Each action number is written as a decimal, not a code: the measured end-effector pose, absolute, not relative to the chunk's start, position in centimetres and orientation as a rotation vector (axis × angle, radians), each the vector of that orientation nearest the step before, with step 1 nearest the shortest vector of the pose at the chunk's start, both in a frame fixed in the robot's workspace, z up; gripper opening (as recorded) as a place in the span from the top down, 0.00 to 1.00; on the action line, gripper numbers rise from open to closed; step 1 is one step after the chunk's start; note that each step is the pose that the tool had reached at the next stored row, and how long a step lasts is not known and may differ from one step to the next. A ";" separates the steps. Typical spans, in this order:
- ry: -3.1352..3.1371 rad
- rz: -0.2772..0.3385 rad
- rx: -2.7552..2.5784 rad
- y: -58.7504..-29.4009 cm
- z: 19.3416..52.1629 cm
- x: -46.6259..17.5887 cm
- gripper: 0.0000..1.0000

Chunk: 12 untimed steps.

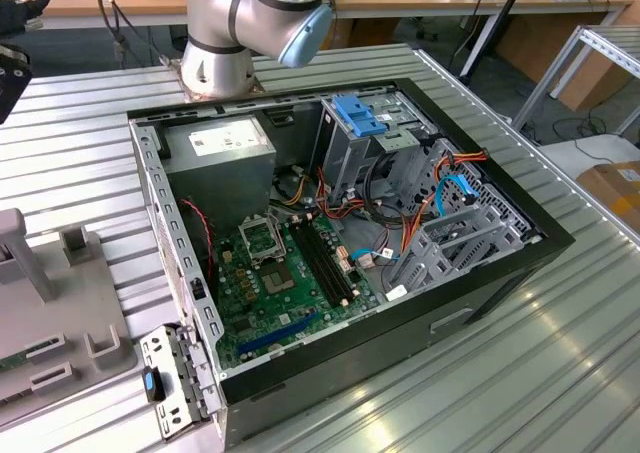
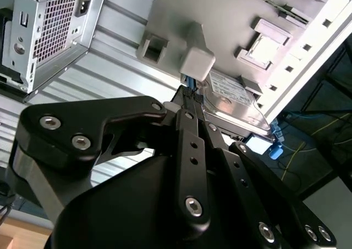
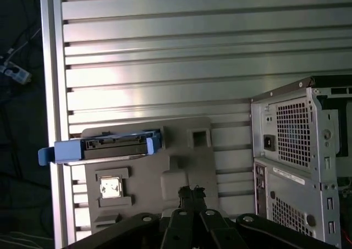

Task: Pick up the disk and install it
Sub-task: 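Reach for the disk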

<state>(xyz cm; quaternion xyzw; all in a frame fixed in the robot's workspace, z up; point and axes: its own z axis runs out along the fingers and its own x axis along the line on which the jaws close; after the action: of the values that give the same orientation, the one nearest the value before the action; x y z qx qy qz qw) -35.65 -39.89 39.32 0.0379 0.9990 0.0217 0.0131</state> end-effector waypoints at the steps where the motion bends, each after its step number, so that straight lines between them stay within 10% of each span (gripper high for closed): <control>1: 3.112 0.068 0.118 -39.9 39.3 -35.9 0.89; 12: 3.112 0.068 0.118 -39.9 39.3 -39.9 0.89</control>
<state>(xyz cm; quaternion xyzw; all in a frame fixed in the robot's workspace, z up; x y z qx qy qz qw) -39.94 -39.89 39.32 0.0379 0.9990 0.0217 0.0131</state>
